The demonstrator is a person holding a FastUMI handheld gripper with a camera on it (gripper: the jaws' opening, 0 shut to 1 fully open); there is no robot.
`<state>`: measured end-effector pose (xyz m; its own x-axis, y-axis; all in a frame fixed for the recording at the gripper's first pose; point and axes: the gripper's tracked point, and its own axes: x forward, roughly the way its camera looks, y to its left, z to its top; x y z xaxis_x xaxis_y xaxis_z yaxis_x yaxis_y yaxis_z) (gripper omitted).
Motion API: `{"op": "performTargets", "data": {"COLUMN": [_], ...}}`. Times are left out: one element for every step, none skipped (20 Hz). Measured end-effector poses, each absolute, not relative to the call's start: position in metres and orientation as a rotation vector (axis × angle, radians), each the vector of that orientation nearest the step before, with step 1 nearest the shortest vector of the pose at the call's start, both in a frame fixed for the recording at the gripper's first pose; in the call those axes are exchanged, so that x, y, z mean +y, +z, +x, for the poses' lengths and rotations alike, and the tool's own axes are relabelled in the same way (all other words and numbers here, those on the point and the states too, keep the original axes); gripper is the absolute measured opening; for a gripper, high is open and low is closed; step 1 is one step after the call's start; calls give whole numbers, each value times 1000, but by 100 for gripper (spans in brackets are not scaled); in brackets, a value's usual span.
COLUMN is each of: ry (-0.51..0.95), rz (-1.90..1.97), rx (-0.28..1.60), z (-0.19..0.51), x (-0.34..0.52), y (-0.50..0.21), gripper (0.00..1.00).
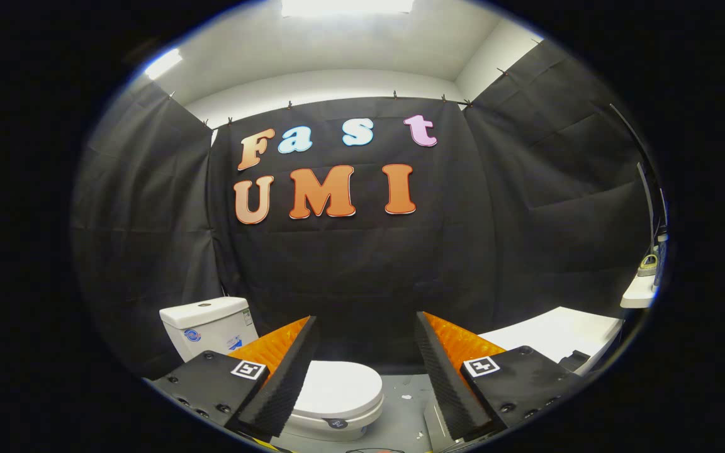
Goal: Open the toilet lid.
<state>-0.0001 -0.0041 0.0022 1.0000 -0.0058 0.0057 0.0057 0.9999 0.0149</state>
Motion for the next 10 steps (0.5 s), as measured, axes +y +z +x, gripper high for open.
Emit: {"op": "performTargets", "data": {"ry": [-6,-6,-5,-6,-6,-5,-3,-4,-5,-4], "rz": [15,14,14,15,15,15,15,16,16,18], "rx": [-7,-5,-5,-7,-9,-6,-6,-7,-8,-7], "z": [-1,0,0,0,0,0,0,0,-1,0], "x": [-4,-4,-3,-3,-3,-2,-2,-2,-3,-2], "y": [3,3,2,3,3,2,2,2,3,2], "gripper": [98,98,98,98,98,98,98,98,98,98]}}
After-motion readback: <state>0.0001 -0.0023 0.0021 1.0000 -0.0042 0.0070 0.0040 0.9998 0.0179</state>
